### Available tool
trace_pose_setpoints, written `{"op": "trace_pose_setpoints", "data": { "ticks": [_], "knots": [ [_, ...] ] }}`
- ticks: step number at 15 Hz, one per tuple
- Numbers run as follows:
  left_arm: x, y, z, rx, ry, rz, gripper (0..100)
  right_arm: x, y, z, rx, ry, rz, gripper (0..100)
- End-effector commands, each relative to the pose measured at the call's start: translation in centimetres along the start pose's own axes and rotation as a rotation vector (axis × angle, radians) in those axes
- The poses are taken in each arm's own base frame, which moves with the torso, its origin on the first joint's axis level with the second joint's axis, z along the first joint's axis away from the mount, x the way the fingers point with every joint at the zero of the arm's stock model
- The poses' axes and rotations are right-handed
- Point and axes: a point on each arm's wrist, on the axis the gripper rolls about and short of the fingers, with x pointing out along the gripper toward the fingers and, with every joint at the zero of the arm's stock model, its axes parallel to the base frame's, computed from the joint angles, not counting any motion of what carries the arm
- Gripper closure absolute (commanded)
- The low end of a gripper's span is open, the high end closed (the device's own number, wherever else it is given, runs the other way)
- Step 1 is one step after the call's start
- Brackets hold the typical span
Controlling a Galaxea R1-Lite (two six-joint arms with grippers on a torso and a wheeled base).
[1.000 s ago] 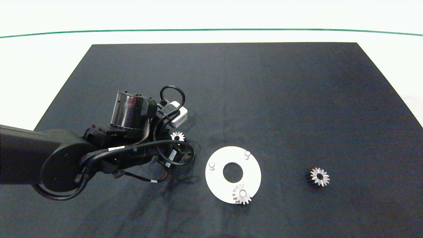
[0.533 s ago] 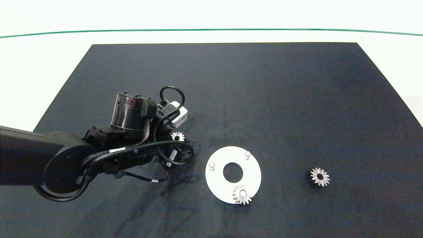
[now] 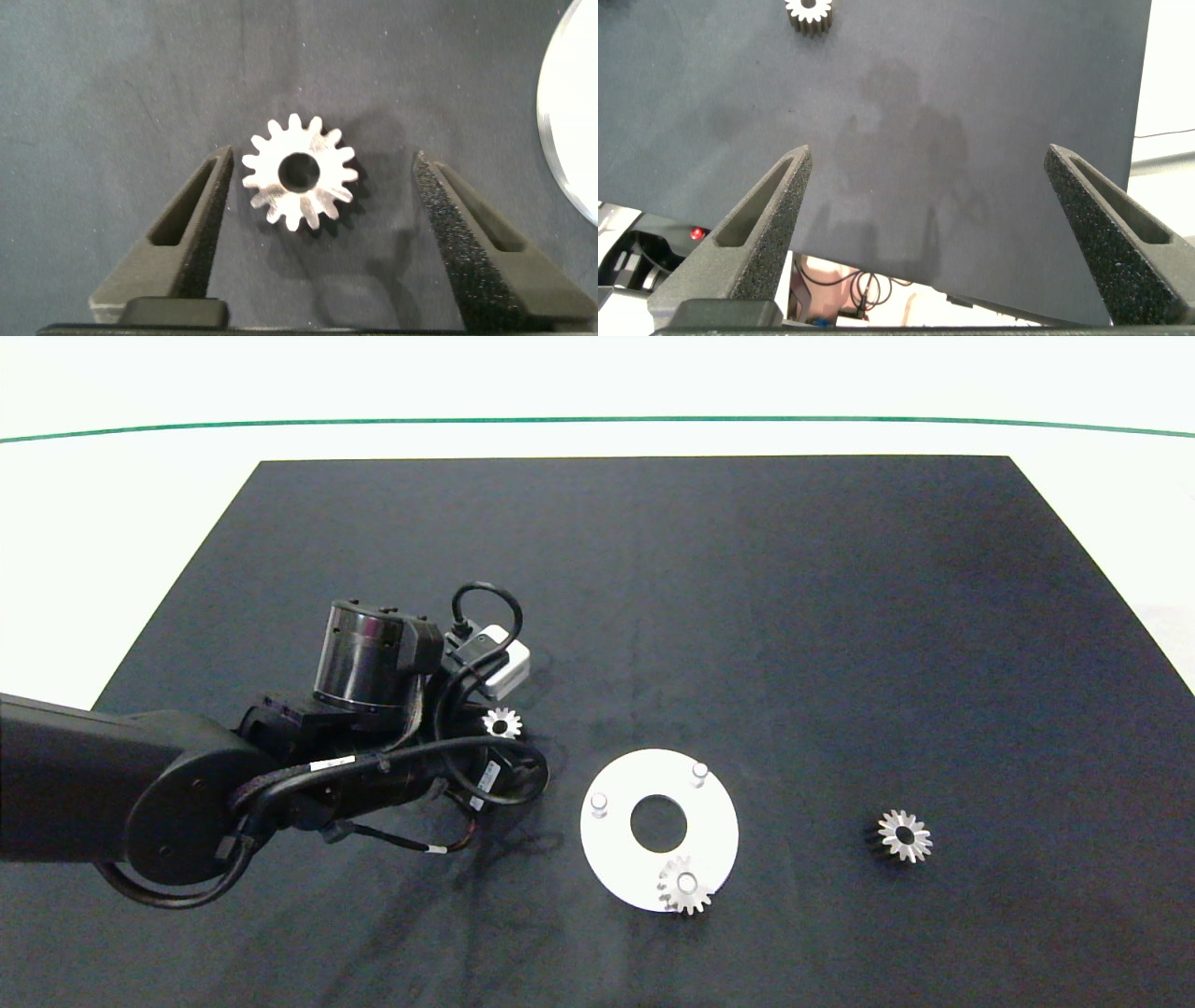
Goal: Install three planetary gears onto the carrier pins
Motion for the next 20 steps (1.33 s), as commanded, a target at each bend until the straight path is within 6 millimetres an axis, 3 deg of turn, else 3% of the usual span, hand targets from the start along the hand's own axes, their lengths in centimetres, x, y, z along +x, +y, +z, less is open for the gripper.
{"op": "trace_pose_setpoints", "data": {
  "ticks": [1, 20],
  "knots": [
    [0.04, 0.03, 0.09, 0.002, -0.004, 0.000, 29, -0.19, 0.01, -0.13, -0.001, -0.009, -0.004, 0],
    [0.66, -0.11, -0.13, 0.016, -0.003, -0.002, 68, -0.24, 0.02, -0.16, -0.001, -0.012, -0.004, 0]
  ]
}}
